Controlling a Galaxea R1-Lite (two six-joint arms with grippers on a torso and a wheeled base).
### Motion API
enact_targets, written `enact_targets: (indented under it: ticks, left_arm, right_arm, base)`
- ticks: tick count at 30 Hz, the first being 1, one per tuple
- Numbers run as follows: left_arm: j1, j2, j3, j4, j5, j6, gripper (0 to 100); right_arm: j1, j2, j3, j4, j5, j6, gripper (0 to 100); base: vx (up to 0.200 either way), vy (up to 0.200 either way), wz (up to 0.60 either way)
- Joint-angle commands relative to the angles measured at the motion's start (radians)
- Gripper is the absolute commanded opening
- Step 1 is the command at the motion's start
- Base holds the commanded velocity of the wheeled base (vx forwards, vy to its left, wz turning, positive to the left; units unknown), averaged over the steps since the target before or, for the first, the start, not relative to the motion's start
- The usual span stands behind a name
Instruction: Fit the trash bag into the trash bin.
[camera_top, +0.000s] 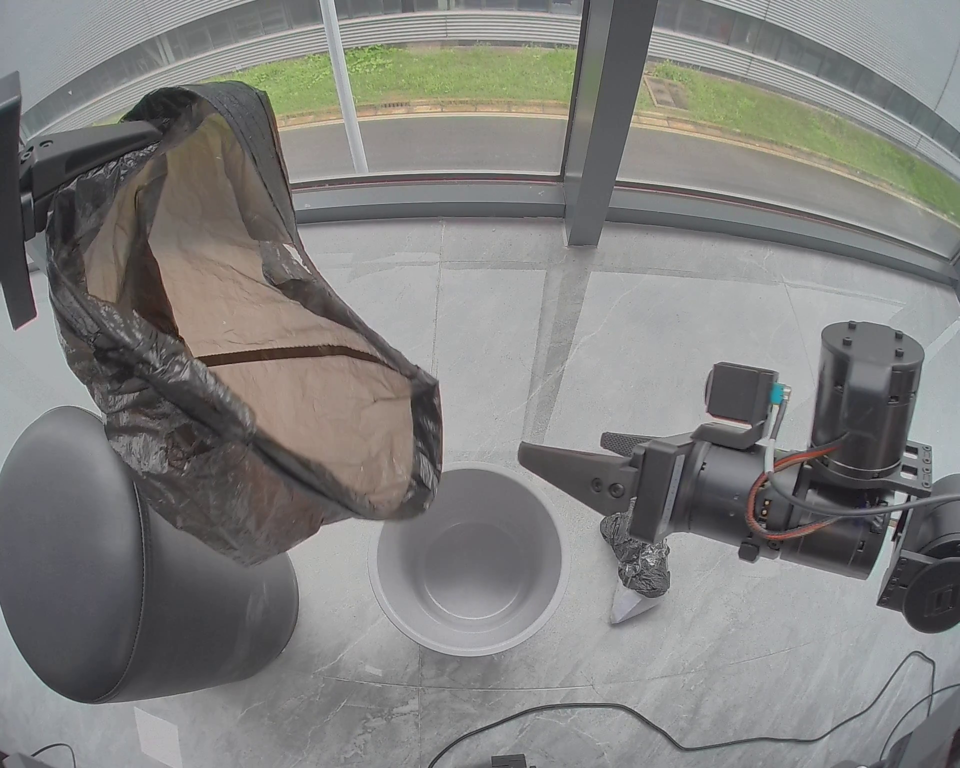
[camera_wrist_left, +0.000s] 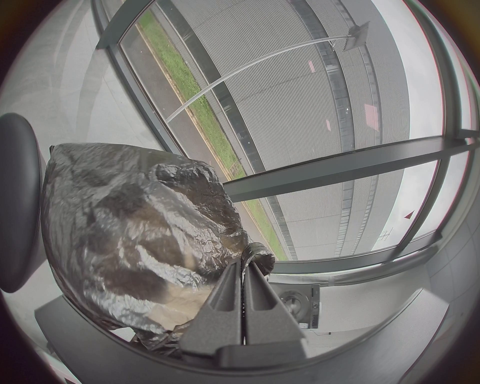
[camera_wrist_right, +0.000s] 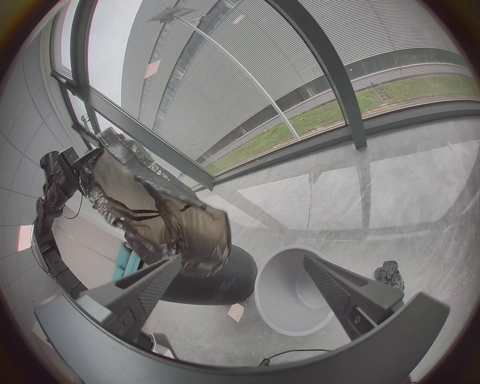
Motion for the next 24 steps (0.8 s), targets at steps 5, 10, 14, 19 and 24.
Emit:
enact_targets:
  ticks: [5, 10, 14, 19, 24]
  left_arm:
    - [-0.002, -0.015, 0.001, 0.002, -0.04, -0.035, 0]
    - [-0.002, -0.019, 0.002, 0.001, -0.04, -0.048, 0]
    - [-0.002, -0.016, 0.004, -0.005, -0.038, -0.052, 0]
    - [-0.001, -0.01, 0.004, -0.01, -0.04, -0.075, 0]
    - [-0.001, -0.007, 0.007, -0.01, -0.054, -0.084, 0]
  right_arm:
    - [0.084, 0.145, -0.06, -0.008, -0.001, 0.003, 100]
    - [0.129, 0.189, -0.074, -0.008, -0.004, 0.003, 100]
    - [0.199, 0.188, -0.06, -0.008, -0.007, 0.003, 100]
    - [0.234, 0.189, -0.071, -0.009, -0.007, 0.003, 100]
    - [0.241, 0.202, -0.077, -0.012, -0.005, 0.002, 100]
  base:
    - [0.0, 0.0, 0.0]
    - [0.0, 0.0, 0.0]
    - [0.0, 0.0, 0.0]
    - [0.0, 0.0, 0.0]
    - [0.0, 0.0, 0.0]
